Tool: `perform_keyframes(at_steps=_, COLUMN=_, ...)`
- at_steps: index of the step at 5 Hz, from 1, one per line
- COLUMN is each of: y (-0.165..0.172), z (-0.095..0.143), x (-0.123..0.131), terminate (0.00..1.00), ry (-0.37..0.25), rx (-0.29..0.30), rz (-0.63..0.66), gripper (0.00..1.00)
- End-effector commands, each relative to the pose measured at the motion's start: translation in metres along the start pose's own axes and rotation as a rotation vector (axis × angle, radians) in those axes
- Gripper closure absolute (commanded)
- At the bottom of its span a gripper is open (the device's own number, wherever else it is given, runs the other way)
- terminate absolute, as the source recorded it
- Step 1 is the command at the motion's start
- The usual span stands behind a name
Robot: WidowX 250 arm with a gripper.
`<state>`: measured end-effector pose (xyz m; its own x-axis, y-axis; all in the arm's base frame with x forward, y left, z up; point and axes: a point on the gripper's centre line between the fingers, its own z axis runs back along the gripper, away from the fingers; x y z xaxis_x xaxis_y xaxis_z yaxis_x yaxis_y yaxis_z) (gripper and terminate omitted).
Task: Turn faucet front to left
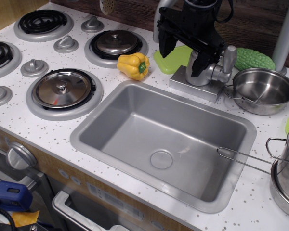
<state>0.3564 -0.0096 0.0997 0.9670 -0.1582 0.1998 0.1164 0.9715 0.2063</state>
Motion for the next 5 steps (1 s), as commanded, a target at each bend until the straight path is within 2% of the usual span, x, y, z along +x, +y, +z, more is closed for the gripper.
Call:
perform_keyframes(at_steps=1, y=0.026, z=0.024, x=0.011, terminate=0.00, ry=-0.098, rx=0.000, rz=-0.014, gripper=0.00)
perform_keyframes(at_steps=5, y=0.050, z=0.016, x=0.024, terminate=0.00, ry=-0.129, rx=-0.002, rz=-0.097, gripper=0.00)
